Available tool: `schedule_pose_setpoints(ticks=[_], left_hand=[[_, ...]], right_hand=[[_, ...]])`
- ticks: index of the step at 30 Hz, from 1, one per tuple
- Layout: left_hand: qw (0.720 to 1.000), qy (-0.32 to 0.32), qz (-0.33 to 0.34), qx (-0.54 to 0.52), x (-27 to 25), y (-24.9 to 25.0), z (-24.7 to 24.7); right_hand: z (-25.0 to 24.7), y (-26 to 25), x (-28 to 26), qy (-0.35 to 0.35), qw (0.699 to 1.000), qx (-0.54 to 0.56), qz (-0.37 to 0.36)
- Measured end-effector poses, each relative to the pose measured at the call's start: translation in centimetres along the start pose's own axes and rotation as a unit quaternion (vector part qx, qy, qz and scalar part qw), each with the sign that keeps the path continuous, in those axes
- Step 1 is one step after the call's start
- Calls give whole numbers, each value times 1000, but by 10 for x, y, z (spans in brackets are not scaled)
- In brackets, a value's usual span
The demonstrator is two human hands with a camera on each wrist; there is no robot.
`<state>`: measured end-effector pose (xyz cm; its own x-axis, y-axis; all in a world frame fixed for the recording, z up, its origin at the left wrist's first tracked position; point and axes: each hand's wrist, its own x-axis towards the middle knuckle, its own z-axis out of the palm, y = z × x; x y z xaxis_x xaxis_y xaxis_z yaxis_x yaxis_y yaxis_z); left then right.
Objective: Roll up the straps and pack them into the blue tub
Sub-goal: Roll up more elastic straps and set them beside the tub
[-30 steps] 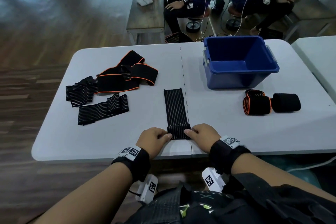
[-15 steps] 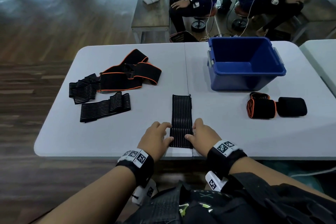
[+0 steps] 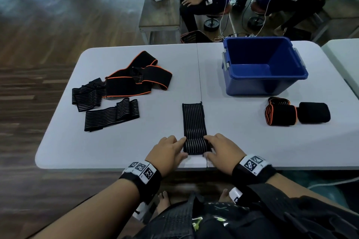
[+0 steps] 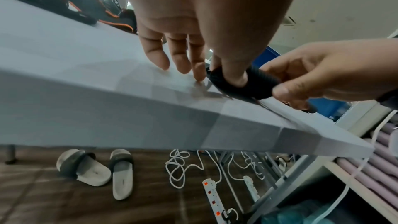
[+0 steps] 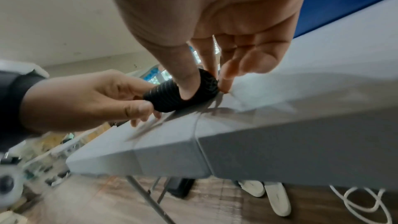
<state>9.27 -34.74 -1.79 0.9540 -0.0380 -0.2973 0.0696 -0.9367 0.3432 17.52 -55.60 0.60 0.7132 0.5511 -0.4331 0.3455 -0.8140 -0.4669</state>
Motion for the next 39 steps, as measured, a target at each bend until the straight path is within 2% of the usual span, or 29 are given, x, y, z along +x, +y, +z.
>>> schedule_pose_setpoints(ticks=[5, 10, 14, 19, 22, 24, 26, 31, 36, 39], left_hand=[[993, 24, -21, -113, 3, 10, -5], [989, 31, -79, -117, 16, 14, -3], [986, 38, -107, -122, 23, 19, -3], [983, 30, -122, -135, 27, 16, -3], [982, 27, -120, -143, 26, 14, -3], [982, 24, -122, -142, 26, 13, -3], [981, 23, -128, -143, 25, 13, -3], [976, 43, -147, -156, 21, 15, -4], [965, 92, -151, -195, 15, 12, -5], [958, 117, -126, -229, 12, 9, -4]], right_hand=[[-9, -7, 5, 0, 997, 58, 44], [-4, -12, 12, 31, 996, -26, 78], [-2, -18, 18, 51, 993, -17, 107], [-10, -15, 25, 40, 976, 149, 155], [-14, -13, 26, 32, 927, 323, 185], [-17, -14, 27, 25, 906, 384, 177], [-20, -18, 29, 23, 903, 402, 151], [-21, -20, 33, 53, 936, 340, 80], [-22, -26, 29, 19, 943, 332, 29], [-23, -27, 26, 8, 941, 339, 21]])
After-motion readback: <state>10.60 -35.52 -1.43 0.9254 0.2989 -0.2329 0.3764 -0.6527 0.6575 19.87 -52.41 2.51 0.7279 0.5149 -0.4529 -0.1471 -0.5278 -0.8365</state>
